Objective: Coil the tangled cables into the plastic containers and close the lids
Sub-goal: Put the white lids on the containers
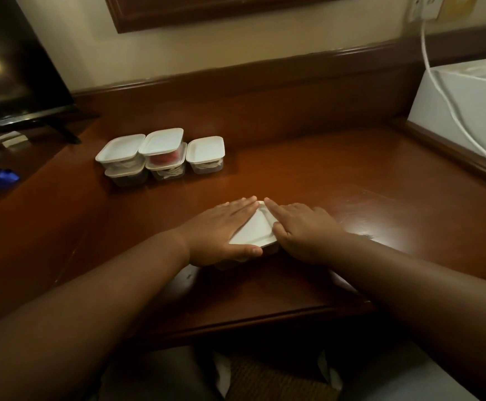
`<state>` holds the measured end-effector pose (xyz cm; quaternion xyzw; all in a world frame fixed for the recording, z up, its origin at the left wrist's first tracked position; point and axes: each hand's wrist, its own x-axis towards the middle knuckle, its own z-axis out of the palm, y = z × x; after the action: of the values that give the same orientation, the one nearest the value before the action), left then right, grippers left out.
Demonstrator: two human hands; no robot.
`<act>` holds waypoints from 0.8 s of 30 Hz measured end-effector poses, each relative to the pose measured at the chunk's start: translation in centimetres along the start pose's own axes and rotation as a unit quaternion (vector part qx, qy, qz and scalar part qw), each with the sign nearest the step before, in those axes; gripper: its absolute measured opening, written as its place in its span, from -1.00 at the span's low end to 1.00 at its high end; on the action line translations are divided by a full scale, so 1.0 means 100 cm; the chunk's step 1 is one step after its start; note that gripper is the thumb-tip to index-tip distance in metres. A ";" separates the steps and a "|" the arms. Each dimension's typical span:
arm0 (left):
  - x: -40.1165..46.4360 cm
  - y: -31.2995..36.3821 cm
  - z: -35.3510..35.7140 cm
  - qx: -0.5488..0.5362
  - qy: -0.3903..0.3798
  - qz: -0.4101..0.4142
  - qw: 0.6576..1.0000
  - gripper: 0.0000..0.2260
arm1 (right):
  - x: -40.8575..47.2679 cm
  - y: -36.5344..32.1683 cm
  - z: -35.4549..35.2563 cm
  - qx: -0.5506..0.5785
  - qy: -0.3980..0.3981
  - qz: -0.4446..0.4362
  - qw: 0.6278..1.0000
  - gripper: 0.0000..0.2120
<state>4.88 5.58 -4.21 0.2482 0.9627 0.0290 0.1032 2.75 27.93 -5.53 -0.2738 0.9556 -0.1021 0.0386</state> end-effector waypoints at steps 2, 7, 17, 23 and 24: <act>0.001 0.000 0.000 -0.010 0.011 -0.015 1.000 -0.11 | 0.001 -0.001 -0.004 -0.004 -0.025 0.005 1.000 -0.44; -0.003 0.014 -0.002 -0.040 0.044 -0.052 0.997 -0.15 | 0.007 -0.003 -0.008 0.048 -0.061 0.033 0.996 -0.46; -0.031 0.036 0.003 -0.086 0.077 -0.027 0.993 -0.38 | 0.041 -0.006 -0.020 0.103 0.029 0.179 0.978 -0.58; -0.032 0.012 0.022 0.056 0.077 -0.017 0.995 -0.33 | 0.059 -0.020 -0.012 0.223 0.034 0.139 0.964 -0.59; -0.031 0.007 0.024 0.033 0.089 -0.025 0.995 -0.33 | 0.062 -0.021 -0.013 0.239 0.030 0.134 0.961 -0.61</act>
<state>8.35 4.71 -5.96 0.2234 0.9745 0.0171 0.0095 -1.60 23.07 -3.90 -0.1226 0.9321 -0.3293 0.0875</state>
